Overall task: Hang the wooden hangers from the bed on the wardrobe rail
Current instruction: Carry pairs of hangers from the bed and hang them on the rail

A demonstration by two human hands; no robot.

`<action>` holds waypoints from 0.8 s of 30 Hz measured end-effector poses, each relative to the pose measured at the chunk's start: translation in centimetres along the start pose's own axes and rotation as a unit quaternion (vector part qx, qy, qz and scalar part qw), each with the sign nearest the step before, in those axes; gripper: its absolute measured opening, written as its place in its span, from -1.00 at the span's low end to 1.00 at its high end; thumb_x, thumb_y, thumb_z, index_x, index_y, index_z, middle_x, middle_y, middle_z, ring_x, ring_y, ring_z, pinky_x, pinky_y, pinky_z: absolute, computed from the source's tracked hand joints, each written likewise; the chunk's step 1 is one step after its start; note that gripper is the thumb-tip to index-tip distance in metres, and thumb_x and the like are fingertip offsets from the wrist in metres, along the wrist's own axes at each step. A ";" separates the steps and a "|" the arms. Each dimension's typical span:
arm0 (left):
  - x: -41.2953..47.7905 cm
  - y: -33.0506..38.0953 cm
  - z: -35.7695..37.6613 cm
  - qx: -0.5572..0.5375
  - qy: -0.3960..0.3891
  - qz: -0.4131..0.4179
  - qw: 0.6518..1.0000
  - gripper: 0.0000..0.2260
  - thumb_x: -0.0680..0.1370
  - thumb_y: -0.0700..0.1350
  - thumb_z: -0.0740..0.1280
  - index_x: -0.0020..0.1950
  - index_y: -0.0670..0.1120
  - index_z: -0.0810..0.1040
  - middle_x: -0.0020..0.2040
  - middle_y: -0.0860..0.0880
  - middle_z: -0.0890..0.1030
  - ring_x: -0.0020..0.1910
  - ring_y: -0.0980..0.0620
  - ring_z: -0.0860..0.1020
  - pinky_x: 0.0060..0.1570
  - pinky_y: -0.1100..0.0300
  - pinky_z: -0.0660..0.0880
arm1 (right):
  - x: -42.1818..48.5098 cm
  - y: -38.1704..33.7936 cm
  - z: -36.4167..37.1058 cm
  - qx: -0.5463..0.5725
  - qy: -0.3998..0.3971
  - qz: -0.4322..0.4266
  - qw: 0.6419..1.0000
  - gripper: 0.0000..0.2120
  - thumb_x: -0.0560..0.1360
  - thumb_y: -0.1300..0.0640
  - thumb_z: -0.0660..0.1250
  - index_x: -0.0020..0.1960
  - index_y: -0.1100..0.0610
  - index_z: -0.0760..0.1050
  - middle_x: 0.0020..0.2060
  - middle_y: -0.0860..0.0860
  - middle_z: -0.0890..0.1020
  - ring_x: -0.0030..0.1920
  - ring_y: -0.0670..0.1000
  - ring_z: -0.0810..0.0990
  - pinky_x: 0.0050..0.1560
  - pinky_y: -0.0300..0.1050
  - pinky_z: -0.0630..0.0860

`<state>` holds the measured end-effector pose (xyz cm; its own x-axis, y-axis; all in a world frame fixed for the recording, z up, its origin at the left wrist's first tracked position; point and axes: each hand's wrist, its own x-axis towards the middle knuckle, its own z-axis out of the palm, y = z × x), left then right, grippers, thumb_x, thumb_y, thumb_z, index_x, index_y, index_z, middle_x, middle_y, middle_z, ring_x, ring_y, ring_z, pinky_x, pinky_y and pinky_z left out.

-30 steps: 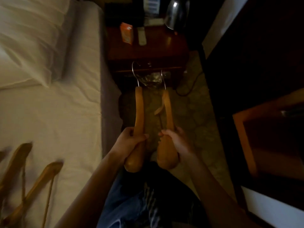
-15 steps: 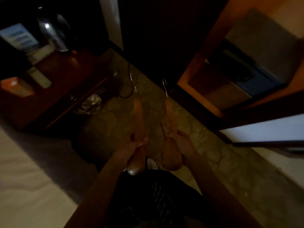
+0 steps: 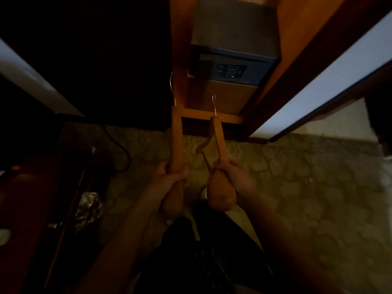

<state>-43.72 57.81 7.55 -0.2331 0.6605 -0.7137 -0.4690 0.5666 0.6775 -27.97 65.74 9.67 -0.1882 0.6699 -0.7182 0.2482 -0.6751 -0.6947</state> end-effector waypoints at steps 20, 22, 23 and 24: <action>8.0 21.2 14.7 0.081 -0.044 0.136 0.986 -0.63 0.47 -0.15 0.38 0.25 -0.18 0.46 -0.05 -0.05 0.65 -0.30 0.17 0.68 -0.36 0.33 0.57 | 10.1 -22.1 -7.9 0.039 -0.017 -0.145 0.989 -0.90 0.48 0.21 0.28 -0.09 0.21 0.56 -0.33 0.03 0.60 -0.33 -0.06 0.56 -0.41 -0.27 0.50; 8.4 23.9 16.2 0.091 -0.052 0.157 0.982 -0.66 0.48 -0.12 0.36 0.23 -0.18 0.49 -0.05 -0.06 0.65 -0.31 0.17 0.66 -0.36 0.33 0.56 | 10.5 -25.3 -8.7 0.032 -0.022 -0.162 0.986 -0.90 0.47 0.19 0.31 -0.19 0.18 0.55 -0.36 0.03 0.61 -0.35 -0.04 0.57 -0.40 -0.23 0.51; 8.5 25.2 16.8 0.096 -0.058 0.168 0.979 -0.69 0.49 -0.12 0.35 0.21 -0.19 0.51 -0.09 -0.07 0.65 -0.33 0.17 0.66 -0.37 0.33 0.56 | 10.8 -26.8 -9.1 0.030 -0.023 -0.174 0.984 -0.89 0.46 0.18 0.32 -0.23 0.18 0.54 -0.36 0.05 0.61 -0.34 -0.02 0.57 -0.36 -0.20 0.51; 8.5 26.4 17.5 0.096 -0.063 0.183 0.976 -0.72 0.50 -0.14 0.34 0.17 -0.21 0.52 -0.15 -0.08 0.65 -0.37 0.17 0.65 -0.37 0.34 0.56 | 11.0 -28.3 -9.3 0.031 -0.023 -0.186 0.982 -0.88 0.46 0.18 0.32 -0.23 0.19 0.54 -0.36 0.06 0.61 -0.33 0.00 0.57 -0.31 -0.17 0.50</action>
<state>-43.21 87.04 22.49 -0.2421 0.8848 -0.3983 -0.2021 0.3555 0.9126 -28.25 95.10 21.76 -0.2973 0.8600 -0.4148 0.0956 -0.4054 -0.9091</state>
